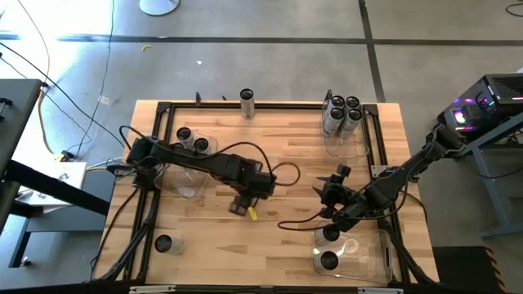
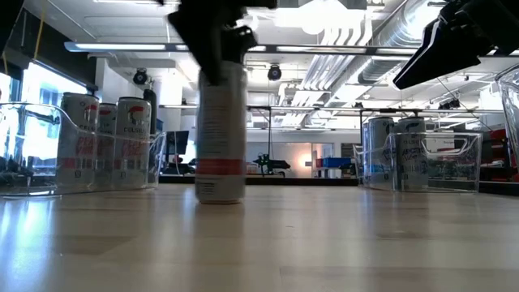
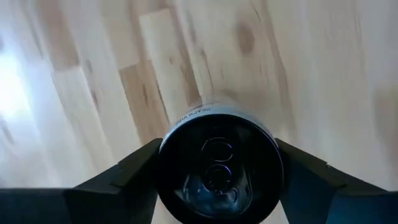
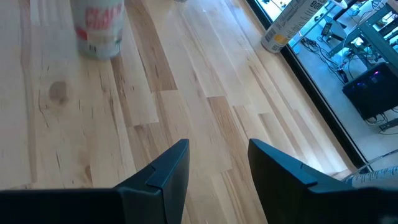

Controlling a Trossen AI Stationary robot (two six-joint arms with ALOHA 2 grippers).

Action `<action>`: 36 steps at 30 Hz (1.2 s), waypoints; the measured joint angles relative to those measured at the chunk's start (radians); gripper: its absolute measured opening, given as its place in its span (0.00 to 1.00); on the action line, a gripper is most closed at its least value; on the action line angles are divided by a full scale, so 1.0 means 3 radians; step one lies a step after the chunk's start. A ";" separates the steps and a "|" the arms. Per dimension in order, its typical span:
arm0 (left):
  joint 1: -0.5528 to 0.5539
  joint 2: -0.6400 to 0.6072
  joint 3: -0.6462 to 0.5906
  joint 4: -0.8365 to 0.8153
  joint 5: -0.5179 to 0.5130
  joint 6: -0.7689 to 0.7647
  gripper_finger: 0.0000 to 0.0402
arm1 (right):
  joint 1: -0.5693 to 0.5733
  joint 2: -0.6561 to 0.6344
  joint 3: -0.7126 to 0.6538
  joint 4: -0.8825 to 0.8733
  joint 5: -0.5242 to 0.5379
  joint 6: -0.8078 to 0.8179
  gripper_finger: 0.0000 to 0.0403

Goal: Sort soda cans
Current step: Put the white-pink soda can into the middle transparent bin

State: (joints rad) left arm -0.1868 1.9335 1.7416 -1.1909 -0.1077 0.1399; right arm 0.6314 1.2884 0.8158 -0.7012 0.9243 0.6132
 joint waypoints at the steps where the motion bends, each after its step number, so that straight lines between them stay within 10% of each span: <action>1: -0.0026 -0.0002 0.0005 -0.0097 -0.0028 0.0293 0.62 | 0.0001 0.0000 0.0000 0.0001 -0.0001 0.0000 0.40; 7: -0.0172 -0.0004 -0.0002 -0.0619 -0.0118 0.1542 0.62 | 0.0000 0.0000 0.0000 0.0006 -0.0001 0.0000 0.40; 36: 0.0083 -0.0209 -0.0029 -0.0269 0.0316 0.0609 0.65 | -0.0001 0.0000 0.0001 0.0007 -0.0063 0.0050 0.40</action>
State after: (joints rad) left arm -0.1619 1.8707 1.7328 -1.2717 -0.0128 0.3225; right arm 0.6312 1.2884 0.8161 -0.6991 0.9054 0.6281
